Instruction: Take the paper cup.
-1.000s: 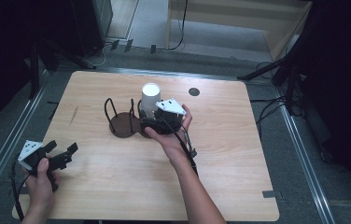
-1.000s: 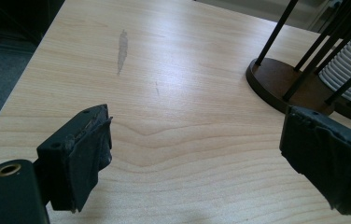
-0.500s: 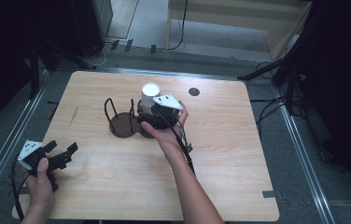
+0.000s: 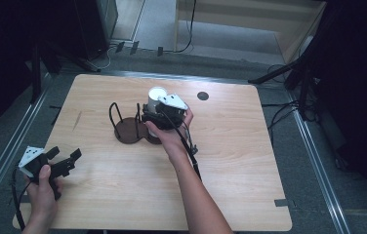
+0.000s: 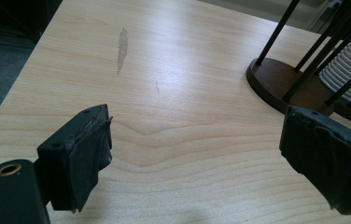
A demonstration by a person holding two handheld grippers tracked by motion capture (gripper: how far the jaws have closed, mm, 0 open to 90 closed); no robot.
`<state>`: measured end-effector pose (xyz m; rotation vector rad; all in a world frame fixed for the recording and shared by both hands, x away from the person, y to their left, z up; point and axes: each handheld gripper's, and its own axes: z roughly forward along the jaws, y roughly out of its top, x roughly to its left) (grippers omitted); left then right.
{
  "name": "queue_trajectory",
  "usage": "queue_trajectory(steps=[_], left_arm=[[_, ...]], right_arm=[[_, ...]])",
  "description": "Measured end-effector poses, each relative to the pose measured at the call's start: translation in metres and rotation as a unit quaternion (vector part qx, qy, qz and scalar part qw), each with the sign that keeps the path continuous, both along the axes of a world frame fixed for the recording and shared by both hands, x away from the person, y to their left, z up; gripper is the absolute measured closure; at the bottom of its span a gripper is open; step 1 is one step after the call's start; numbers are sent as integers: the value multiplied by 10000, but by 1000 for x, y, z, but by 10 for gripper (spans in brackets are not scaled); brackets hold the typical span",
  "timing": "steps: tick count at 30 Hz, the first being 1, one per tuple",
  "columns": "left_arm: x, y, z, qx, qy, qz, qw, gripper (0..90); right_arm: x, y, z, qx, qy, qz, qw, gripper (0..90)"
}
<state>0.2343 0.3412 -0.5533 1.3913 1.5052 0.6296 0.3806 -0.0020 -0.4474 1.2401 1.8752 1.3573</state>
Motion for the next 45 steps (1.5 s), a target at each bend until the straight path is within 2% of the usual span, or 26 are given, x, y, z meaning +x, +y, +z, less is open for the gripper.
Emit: queue_trajectory(steps=[4, 6, 9, 13, 18, 24, 33, 45], left_arm=[[0, 0, 0, -20, -5, 3, 10000, 96], [0, 0, 0, -30, -5, 8, 10000, 97], [1, 0, 0, -45, -7, 9, 10000, 96], [1, 0, 0, -44, 7, 7, 10000, 96], [1, 0, 0, -49, -19, 7, 10000, 97], [1, 0, 0, -54, -24, -1, 10000, 97], [1, 0, 0, -38, -23, -1, 10000, 97], [1, 0, 0, -35, -16, -5, 10000, 98]], right_arm=[[3, 1, -4, -49, 25, -26, 10000, 166], [4, 1, -4, -54, 8, -43, 10000, 205], [4, 1, -4, -62, -48, -100, 9999, 244], [3, 1, -4, -149, -159, -105, 9997, 255], [1, 1, -1, -134, -303, -121, 9994, 266], [0, 0, 5, -56, -432, -117, 9990, 279], [-3, -2, 24, 54, -683, -116, 9976, 285], [-6, -4, 36, 156, -716, -52, 9973, 270]])
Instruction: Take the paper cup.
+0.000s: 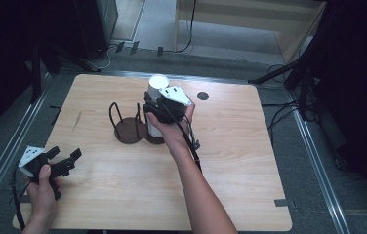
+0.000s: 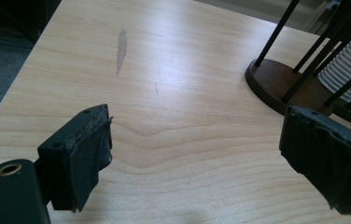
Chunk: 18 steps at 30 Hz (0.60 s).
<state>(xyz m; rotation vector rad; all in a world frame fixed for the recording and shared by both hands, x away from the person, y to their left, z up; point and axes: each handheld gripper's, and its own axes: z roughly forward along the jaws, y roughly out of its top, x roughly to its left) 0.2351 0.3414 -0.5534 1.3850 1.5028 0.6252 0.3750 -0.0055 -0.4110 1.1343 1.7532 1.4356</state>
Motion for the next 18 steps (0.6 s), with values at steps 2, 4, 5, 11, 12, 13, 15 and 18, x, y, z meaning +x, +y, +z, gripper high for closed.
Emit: queue_trajectory(steps=[2, 4, 5, 11, 12, 13, 15, 18], left_arm=[[0, 0, 0, -5, -3, 4, 10000, 98], [0, 0, 0, -4, -3, 3, 10000, 98], [0, 0, 0, 3, 2, -2, 10000, 98], [0, 0, 0, 9, -6, -5, 10000, 98], [0, 0, 0, 11, -6, -5, 10000, 98], [0, 0, 0, 10, -9, -5, 10000, 98], [0, 0, 0, 9, -8, -2, 10000, 98], [0, 0, 0, -9, -17, 12, 10000, 98]], right_arm=[[0, 0, 1, 6, 14, -9, 10000, 269], [0, 0, 1, 4, 13, -2, 10000, 268], [0, 0, 2, 8, 7, -4, 10000, 268], [-4, 0, 7, 32, -97, 55, 9999, 271], [-4, 1, 9, 39, -105, 45, 9999, 272], [-5, 1, 10, 30, -152, 56, 9999, 272], [-6, 1, 14, 54, -172, 65, 9998, 274], [-8, 0, 20, 53, -262, 74, 9996, 276]])
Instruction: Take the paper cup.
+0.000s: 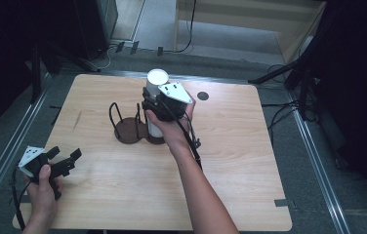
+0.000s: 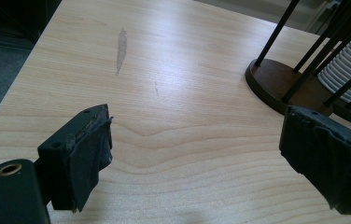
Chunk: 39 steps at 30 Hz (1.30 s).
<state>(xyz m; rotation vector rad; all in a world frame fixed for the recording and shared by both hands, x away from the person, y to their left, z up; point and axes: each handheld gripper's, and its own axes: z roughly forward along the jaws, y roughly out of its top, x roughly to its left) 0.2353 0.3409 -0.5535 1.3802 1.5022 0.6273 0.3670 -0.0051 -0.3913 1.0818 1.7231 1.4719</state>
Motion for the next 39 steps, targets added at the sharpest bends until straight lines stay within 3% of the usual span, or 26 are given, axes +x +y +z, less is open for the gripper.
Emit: queue_trajectory(steps=[10, 18, 28, 39], left_arm=[[0, 0, 0, 22, 8, -15, 10000, 98], [0, 0, 0, 8, -5, 3, 10000, 98], [-1, 0, 0, 16, -54, -1, 10000, 99], [-3, 1, 0, -83, -227, -28, 9997, 104]], right_arm=[[-11, -5, 23, 97, -222, 7, 9997, 278], [-19, -13, 29, 111, -258, -31, 9996, 278], [-25, -33, 25, 144, -254, -152, 9995, 278], [-36, -68, 17, 193, -231, -391, 9988, 277]])
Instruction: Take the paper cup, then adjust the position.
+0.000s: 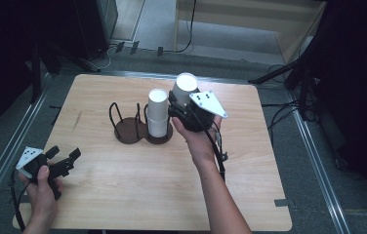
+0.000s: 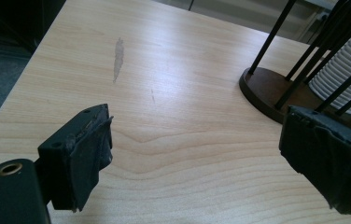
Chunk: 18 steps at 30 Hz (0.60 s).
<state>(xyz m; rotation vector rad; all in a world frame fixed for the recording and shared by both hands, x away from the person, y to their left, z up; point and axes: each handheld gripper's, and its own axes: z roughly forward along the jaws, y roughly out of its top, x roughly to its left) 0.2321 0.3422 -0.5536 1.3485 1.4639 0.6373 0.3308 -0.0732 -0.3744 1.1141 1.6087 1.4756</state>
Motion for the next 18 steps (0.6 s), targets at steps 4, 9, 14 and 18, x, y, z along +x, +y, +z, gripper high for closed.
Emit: queue_trajectory(steps=[4, 9, 14, 18], left_arm=[[-1, 1, 0, 6, -65, -9, 10000, 144], [-1, 1, 0, 11, -94, -22, 10000, 139], [-2, 1, 2, 33, -63, -73, 9999, 110], [-2, -1, 4, 207, 11, -121, 9997, 84]], right_arm=[[-5, -13, -7, -15, 43, -107, 9999, 276], [-12, -28, -20, -27, 159, -199, 9997, 276], [-20, -41, -36, -42, 268, -286, 9992, 276], [-24, -47, -51, -64, 383, -315, 9988, 276]])
